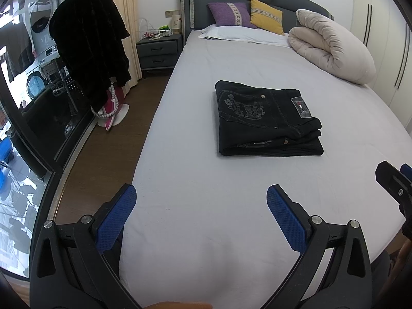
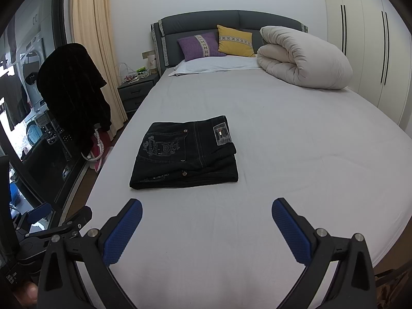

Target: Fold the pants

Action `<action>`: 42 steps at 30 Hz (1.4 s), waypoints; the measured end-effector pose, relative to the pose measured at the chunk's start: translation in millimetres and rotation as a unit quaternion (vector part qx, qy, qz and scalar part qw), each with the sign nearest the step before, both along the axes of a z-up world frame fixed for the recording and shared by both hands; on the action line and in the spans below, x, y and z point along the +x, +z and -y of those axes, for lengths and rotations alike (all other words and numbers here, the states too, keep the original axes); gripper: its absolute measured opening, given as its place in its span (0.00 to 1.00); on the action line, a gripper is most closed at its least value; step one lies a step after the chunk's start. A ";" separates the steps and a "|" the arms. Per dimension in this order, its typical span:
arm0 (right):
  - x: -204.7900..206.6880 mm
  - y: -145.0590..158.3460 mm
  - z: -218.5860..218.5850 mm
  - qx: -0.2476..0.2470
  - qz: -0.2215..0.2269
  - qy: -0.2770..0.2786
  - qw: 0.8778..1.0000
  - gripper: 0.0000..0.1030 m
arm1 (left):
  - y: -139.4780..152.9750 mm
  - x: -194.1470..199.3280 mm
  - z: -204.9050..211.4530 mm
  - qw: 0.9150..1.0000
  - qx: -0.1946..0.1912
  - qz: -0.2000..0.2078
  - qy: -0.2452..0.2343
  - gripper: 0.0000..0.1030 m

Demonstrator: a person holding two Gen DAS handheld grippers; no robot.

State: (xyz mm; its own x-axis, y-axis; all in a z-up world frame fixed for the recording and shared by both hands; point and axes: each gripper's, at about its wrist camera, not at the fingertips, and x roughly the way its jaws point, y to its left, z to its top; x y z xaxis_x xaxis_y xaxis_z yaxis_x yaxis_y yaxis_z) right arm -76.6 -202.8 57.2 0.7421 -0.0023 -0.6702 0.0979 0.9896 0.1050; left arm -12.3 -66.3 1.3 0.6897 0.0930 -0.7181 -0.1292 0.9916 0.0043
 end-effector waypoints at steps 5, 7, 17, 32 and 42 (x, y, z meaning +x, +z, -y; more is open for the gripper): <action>0.1 0.5 0.4 0.000 0.000 0.001 1.000 1.00 | 0.0 0.0 0.3 1.000 0.000 0.000 0.000 1.00; -0.2 0.7 0.3 0.000 0.000 0.000 1.000 1.00 | -0.1 0.1 0.2 1.000 0.000 0.000 0.000 1.00; -0.4 0.0 -0.2 0.001 -0.001 0.000 1.000 1.00 | -1.3 1.6 0.2 1.000 0.000 -0.001 -0.002 1.00; -2.6 -4.3 -3.6 0.004 -0.005 0.001 1.000 1.00 | -4.9 4.8 -5.1 1.000 -0.009 -0.009 -0.010 1.00; -3.5 -5.7 -4.2 0.006 -0.008 0.001 1.000 1.00 | -8.8 6.5 -6.9 1.000 -0.008 -0.011 -0.017 1.00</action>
State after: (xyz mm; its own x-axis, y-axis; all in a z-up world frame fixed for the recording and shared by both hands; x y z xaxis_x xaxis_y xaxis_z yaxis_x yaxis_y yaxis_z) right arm -80.1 -198.6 51.5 0.7312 0.0082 -0.6822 0.0974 0.9884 0.1162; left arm -5.8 -59.4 -7.5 0.6762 0.0585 -0.7344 -0.0955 0.9954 -0.0087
